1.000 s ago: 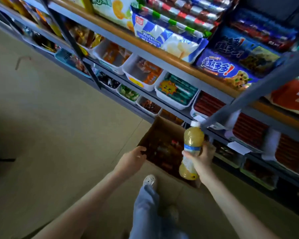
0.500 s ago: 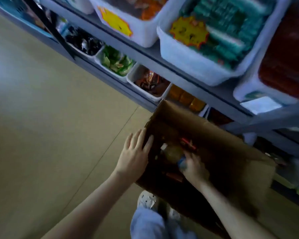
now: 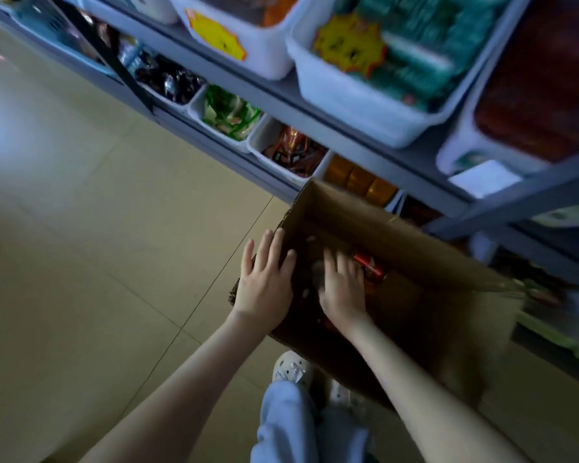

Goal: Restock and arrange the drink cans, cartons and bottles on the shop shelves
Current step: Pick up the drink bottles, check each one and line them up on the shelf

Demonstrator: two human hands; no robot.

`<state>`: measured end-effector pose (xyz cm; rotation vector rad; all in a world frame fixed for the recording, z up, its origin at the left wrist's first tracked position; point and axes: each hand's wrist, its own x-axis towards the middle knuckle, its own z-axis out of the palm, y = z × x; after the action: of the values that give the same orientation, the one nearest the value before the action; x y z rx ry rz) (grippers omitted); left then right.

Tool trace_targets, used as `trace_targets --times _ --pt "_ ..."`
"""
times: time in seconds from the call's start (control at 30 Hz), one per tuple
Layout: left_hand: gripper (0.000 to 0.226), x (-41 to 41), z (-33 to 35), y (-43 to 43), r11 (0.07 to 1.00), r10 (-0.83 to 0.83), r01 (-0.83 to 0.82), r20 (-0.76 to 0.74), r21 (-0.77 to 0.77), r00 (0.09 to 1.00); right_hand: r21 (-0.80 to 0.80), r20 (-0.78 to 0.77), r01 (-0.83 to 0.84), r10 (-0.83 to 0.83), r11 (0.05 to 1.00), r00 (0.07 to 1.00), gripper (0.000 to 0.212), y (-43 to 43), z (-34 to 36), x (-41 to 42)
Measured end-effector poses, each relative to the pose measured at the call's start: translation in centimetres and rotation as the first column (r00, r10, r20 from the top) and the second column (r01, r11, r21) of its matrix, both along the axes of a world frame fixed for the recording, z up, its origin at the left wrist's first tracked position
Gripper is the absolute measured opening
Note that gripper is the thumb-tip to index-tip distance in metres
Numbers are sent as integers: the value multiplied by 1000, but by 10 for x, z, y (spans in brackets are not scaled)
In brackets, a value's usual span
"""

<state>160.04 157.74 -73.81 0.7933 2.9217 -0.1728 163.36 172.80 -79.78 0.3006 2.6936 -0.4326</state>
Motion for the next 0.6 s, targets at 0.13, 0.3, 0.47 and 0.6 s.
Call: trace_targets --times 0.13,0.3,0.47,0.6 --pt "74 8 134 25 991 -6 2 25 135 1000 -47 -220 10 -20 999 975 68 15 178 11" --pt "59 14 322 63 930 -104 134 -103 343 989 -14 -528 38 -40 999 848 72 56 387 40" --pt "48 45 483 121 810 -221 325 -259 487 940 -13 -741 49 -43 999 671 61 101 559 89" --pt "49 70 597 166 644 -300 541 -472 541 829 44 -864 97 -11 994 503 50 135 664 134"
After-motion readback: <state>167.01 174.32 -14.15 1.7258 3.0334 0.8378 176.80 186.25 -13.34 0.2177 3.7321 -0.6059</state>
